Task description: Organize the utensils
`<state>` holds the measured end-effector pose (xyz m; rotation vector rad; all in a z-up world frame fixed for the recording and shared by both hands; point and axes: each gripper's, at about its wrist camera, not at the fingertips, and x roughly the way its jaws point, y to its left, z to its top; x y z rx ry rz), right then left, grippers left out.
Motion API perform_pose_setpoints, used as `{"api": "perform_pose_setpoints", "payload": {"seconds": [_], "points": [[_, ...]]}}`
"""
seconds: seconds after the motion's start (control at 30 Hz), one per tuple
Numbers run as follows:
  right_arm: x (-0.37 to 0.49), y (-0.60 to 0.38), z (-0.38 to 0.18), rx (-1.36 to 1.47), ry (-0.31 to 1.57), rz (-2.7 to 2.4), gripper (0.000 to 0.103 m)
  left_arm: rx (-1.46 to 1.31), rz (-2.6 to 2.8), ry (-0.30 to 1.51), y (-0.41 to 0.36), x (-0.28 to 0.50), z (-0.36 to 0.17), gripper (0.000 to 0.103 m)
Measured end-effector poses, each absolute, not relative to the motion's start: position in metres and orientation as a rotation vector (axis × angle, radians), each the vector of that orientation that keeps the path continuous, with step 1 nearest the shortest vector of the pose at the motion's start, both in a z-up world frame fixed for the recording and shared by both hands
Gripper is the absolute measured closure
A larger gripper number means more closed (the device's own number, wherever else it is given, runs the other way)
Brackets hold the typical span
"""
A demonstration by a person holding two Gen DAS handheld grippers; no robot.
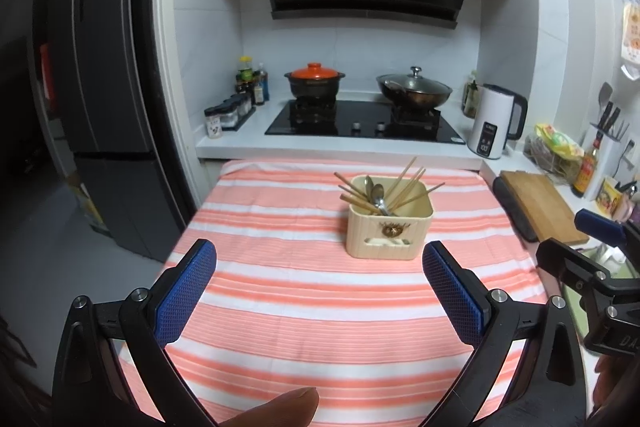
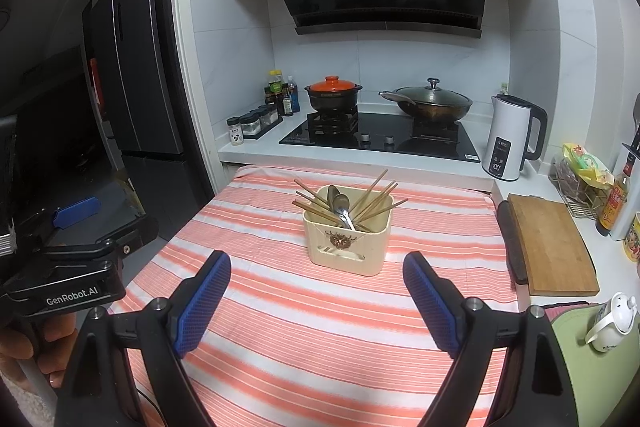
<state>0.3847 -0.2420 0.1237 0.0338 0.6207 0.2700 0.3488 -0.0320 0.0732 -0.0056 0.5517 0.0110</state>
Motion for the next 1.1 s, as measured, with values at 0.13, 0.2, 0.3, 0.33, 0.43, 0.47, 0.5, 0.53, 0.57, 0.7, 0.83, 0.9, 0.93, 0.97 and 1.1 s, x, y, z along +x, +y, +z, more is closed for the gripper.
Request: {"api": "perform_pose_setpoints", "payload": {"seconds": [0.13, 0.2, 0.3, 0.33, 0.43, 0.47, 0.5, 0.53, 0.57, 0.7, 0.83, 0.9, 0.93, 0.97, 1.1], "points": [[0.3849, -0.2431, 0.1239, 0.037, 0.622, 0.269, 0.013, -0.003, 0.010, 0.554, -0.0318, 0.3495, 0.0736, 0.000], [0.3856, -0.2439, 0.1239, 0.038, 0.623, 0.271, 0.013, -0.001, 0.011, 0.555, -0.0322, 0.3499, 0.0735, 0.000], [0.3862, -0.2436, 0.1234, 0.038, 0.625, 0.273, 0.013, -0.001, 0.012, 0.558, -0.0328, 0.3509, 0.0734, 0.000], [0.3863, -0.2432, 0.1232, 0.038, 0.625, 0.274, 0.013, -0.001, 0.011, 0.558, -0.0329, 0.3510, 0.0735, 0.000], [0.3868, -0.2434, 0.1227, 0.039, 0.626, 0.275, 0.013, -0.002, 0.009, 0.558, -0.0332, 0.3510, 0.0735, 0.000], [0.3868, -0.2437, 0.1226, 0.040, 0.626, 0.275, 0.013, -0.002, 0.007, 0.558, -0.0335, 0.3509, 0.0733, 0.000], [0.3869, -0.2436, 0.1227, 0.039, 0.626, 0.276, 0.013, -0.002, 0.005, 0.560, -0.0333, 0.3514, 0.0731, 0.000], [0.3871, -0.2438, 0.1224, 0.040, 0.628, 0.275, 0.013, -0.002, 0.004, 0.560, -0.0335, 0.3514, 0.0730, 0.000], [0.3873, -0.2439, 0.1221, 0.040, 0.628, 0.275, 0.013, -0.001, 0.004, 0.561, -0.0340, 0.3517, 0.0728, 0.000], [0.3874, -0.2436, 0.1209, 0.041, 0.631, 0.274, 0.013, -0.003, -0.003, 0.565, -0.0347, 0.3517, 0.0714, 0.000], [0.3871, -0.2436, 0.1202, 0.041, 0.632, 0.275, 0.013, -0.011, -0.008, 0.568, -0.0339, 0.3518, 0.0707, 0.000], [0.3869, -0.2435, 0.1201, 0.042, 0.633, 0.276, 0.013, -0.013, -0.010, 0.567, -0.0336, 0.3518, 0.0707, 0.000], [0.3870, -0.2436, 0.1201, 0.041, 0.633, 0.275, 0.013, -0.014, -0.011, 0.566, -0.0336, 0.3516, 0.0707, 0.000], [0.3871, -0.2436, 0.1199, 0.041, 0.633, 0.274, 0.013, -0.015, -0.012, 0.565, -0.0337, 0.3513, 0.0706, 0.000], [0.3868, -0.2438, 0.1197, 0.042, 0.633, 0.274, 0.013, -0.014, -0.013, 0.565, -0.0342, 0.3510, 0.0704, 0.000]]}}
